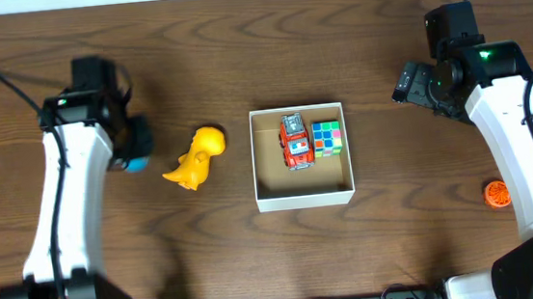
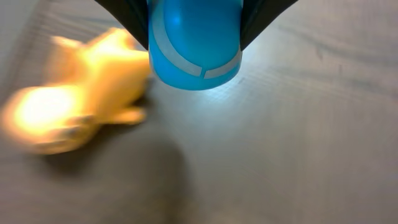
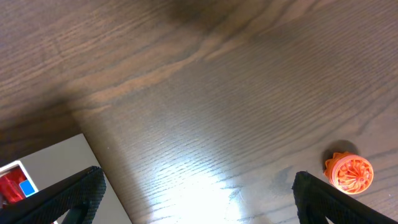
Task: Pack container
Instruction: 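Carry the blue ball with the left gripper into the box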
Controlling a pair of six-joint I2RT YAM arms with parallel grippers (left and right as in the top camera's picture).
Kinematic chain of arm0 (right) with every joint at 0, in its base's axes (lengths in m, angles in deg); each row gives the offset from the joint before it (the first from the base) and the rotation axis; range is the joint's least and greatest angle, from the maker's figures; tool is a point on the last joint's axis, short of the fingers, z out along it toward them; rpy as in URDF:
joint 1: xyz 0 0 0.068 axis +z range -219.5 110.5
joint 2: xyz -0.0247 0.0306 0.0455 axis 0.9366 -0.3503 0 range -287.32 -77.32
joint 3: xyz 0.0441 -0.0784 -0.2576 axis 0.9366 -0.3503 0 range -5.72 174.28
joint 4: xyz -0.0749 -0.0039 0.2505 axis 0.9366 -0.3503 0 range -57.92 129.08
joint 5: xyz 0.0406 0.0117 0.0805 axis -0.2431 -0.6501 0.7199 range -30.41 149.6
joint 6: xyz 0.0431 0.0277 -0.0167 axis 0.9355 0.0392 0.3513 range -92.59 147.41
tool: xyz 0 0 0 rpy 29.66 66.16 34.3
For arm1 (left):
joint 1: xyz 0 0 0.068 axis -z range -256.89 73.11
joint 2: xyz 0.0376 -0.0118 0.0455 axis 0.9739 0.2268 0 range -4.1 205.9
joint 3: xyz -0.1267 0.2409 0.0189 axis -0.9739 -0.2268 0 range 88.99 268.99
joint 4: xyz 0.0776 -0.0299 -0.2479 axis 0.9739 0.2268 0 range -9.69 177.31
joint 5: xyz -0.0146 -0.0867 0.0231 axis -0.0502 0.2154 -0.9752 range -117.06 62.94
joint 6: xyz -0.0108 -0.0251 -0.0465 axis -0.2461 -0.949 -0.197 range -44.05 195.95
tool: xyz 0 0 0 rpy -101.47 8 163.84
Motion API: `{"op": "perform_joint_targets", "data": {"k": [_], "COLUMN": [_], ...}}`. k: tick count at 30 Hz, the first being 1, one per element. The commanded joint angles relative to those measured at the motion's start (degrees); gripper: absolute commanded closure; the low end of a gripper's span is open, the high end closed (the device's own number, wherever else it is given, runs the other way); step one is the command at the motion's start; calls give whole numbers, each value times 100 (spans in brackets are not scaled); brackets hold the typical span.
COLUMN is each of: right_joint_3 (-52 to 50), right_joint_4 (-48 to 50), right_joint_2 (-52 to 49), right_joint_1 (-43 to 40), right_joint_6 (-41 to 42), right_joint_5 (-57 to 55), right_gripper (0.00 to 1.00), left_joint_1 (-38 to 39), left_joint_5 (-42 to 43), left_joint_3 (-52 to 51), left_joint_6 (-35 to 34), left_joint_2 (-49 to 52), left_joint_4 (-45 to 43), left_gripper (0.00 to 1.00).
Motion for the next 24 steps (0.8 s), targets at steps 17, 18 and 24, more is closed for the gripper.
{"op": "perform_joint_targets", "data": {"k": [17,18,24], "right_joint_3": [-31,-31,-31], "right_joint_4": [-4,-9,-22], "right_joint_2": [-2,-2,-2], "right_joint_1": [-4,-4,-4], "right_joint_6": [-55,-57,-57], "right_joint_5": [-20,-20,-22], "right_gripper": [1,1,1], "left_joint_1": [3106,3139,3324], "left_joint_5": [-9,-9,48], "left_joint_3": [662,662,662], "left_joint_6": [-997,-997,-994], "left_joint_2": [640,772,1283], "left_joint_4": [-1084,-1088,-1132], "left_gripper": [94,94,94]}}
